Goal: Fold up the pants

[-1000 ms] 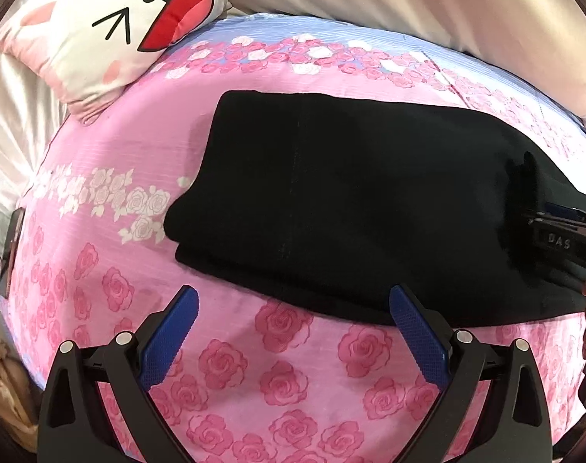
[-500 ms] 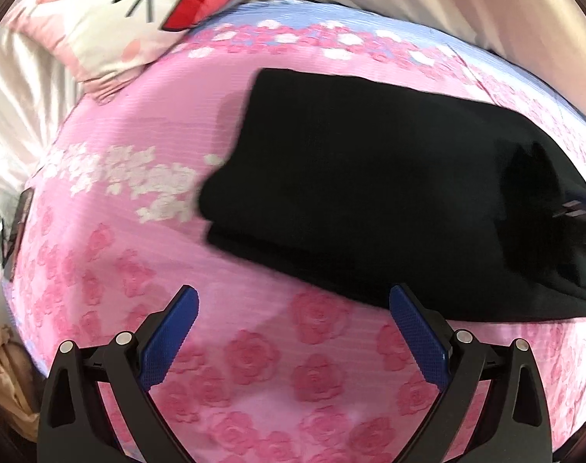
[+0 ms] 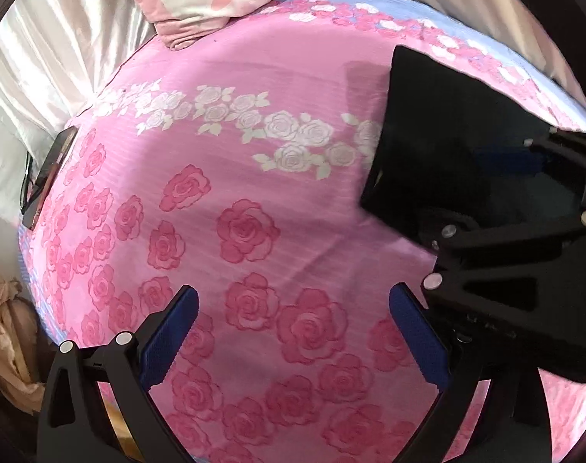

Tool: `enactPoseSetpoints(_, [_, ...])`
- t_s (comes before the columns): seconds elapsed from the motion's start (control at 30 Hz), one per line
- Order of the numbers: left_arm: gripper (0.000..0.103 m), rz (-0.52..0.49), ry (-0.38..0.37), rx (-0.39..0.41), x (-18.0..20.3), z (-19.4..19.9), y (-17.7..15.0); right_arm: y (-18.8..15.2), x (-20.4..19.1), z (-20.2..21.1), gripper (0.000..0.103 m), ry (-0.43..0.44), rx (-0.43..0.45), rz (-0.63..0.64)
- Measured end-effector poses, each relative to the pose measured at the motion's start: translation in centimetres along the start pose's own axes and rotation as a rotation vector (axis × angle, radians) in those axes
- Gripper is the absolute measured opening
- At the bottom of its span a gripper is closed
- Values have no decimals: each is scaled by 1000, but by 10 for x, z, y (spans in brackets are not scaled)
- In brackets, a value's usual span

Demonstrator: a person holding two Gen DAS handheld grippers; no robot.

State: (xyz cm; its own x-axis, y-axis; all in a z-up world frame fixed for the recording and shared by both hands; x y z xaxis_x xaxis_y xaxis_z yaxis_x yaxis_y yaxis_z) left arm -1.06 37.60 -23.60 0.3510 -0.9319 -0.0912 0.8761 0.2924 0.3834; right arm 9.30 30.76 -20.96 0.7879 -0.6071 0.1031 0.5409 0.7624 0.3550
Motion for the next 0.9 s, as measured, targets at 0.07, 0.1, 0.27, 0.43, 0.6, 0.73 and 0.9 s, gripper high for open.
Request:
enactPoseSetpoints(0.07, [98, 2, 4, 4, -1, 0, 2, -2, 11, 4, 46, 7, 6, -21])
enactPoseSetpoints(0.1, [98, 0, 1, 7, 1, 1, 4, -4, 21, 8, 26, 24, 7, -53])
enactPoseSetpoints(0.27, [98, -96, -22, 101, 33, 30, 26, -35, 98, 72, 9, 179, 137, -391])
enactPoseSetpoints(0.43, [98, -243, -134, 195, 100, 75, 50, -127, 205, 145, 9, 271, 304, -799])
enactPoseSetpoints(0.6, [98, -408, -257, 249, 192, 116, 52, -267, 283, 179, 9, 279, 387, -1141])
enactPoseSetpoints(0.73, [98, -520, -337, 192, 270, 117, 40, -394, 296, 163, 8, 262, 360, -1406])
enactPoseSetpoints(0.9, [98, -664, -349, 106, 352, 97, 11, -459, 288, 127, 8, 319, 364, -1538])
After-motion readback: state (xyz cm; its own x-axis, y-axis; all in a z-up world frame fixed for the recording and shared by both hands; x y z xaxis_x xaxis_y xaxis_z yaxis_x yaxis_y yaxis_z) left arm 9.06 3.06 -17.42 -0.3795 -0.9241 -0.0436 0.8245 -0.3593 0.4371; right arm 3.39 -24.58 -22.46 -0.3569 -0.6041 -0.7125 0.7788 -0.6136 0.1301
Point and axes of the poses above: each gripper's, at about its wrist camera, not at the fingertips, and z roughly against the way its jaws point, x to its right, y to its top, the point moved 3 cm from there along -z, roughly the way its jaws point
